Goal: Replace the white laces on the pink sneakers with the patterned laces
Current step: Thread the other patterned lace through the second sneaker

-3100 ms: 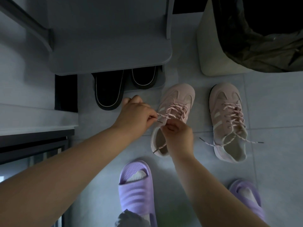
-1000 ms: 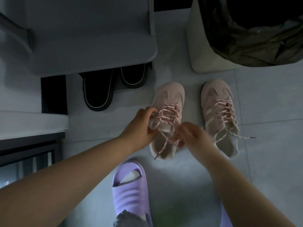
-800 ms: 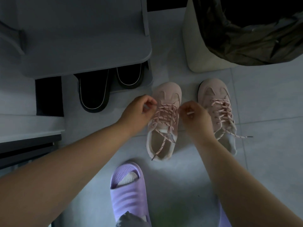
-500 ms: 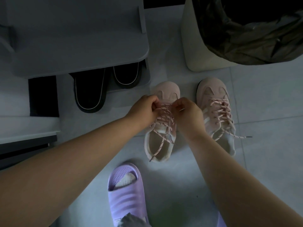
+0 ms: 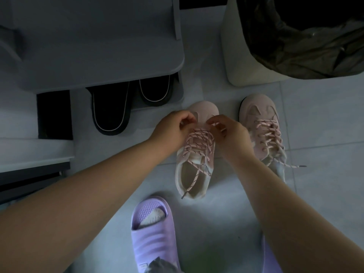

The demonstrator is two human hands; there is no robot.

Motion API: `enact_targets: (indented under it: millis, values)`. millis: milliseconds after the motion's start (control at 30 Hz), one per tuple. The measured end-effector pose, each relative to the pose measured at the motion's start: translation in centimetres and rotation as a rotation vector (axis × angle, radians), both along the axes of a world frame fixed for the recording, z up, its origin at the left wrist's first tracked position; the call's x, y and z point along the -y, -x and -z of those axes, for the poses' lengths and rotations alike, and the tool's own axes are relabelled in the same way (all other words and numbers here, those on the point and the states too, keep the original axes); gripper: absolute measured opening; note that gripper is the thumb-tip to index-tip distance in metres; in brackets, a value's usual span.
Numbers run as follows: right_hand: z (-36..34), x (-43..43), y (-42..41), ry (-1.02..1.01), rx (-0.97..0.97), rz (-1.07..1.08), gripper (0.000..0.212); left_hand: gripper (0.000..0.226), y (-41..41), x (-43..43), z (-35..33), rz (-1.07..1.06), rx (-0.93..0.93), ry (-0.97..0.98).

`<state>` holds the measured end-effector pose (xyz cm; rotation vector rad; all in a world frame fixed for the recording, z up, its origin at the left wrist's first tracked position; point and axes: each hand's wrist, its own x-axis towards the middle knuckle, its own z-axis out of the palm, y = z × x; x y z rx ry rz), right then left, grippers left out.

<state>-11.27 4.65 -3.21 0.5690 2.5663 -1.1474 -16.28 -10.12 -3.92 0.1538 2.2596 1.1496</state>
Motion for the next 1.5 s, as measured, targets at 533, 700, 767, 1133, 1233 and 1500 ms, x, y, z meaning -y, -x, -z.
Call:
enact_targets:
  millis: [533,700,767,1133,1233,1500]
  values:
    - [0.0,0.4,-0.8,-0.001,0.034,0.192,0.006,0.014,-0.6,-0.2,-1.0,0.189,-0.154,0.124]
    - [-0.4,1.0,-1.2,-0.020,0.049,0.122,0.011,0.011,-0.8,-0.4,-0.5,0.183,-0.118,0.188]
    - [-0.4,0.8,-0.9,-0.053,0.063,0.085,0.014,0.005,-0.5,-0.3,-0.4,0.120,-0.093,0.164]
    - [-0.8,1.3,-2.5,0.022,-0.087,0.076,0.006,0.013,-1.1,0.7,-0.6,0.015,-0.059,0.035]
    - [-1.0,1.7,-2.3,-0.050,-0.035,0.041,0.017,0.015,-1.3,0.3,-1.0,0.173,-0.196,0.155]
    - [-0.3,1.2,-2.4,-0.080,0.054,0.102,0.018,0.011,-0.9,-0.4,-1.3,0.309,-0.288,0.370]
